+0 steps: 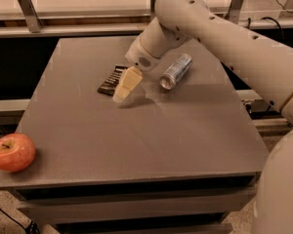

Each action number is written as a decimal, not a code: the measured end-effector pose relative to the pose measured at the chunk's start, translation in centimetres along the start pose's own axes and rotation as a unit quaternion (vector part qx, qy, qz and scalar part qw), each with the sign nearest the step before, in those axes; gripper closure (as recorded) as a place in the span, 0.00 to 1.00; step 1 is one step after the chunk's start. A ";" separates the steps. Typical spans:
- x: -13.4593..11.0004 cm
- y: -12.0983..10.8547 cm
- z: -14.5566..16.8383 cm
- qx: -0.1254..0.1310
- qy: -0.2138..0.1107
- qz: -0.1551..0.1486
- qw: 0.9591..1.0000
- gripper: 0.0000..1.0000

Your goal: Move rxbar chocolate near apple

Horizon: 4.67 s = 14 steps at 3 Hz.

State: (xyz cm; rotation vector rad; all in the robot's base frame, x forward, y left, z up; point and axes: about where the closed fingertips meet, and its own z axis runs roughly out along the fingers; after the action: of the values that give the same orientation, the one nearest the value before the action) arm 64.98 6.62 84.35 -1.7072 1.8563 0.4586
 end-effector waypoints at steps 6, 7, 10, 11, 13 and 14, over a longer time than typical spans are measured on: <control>-1.3 0.5 1.2 -0.010 0.013 0.002 1.000 1.00; -1.6 2.3 -2.0 -0.051 -0.017 -0.070 0.996 1.00; -2.6 4.6 -3.8 -0.101 -0.054 -0.180 0.977 1.00; -4.7 7.2 -2.8 -0.137 -0.067 -0.225 0.963 1.00; -8.7 13.4 -1.6 -0.202 -0.087 -0.292 0.931 1.00; -9.5 15.4 -0.7 -0.210 -0.068 -0.315 0.923 1.00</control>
Offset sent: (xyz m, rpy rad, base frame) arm 0.0033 0.0270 -0.0145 -0.0254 0.0517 -0.0950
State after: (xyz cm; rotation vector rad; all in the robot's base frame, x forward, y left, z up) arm 49.96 15.67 88.82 -2.3546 1.0578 0.7096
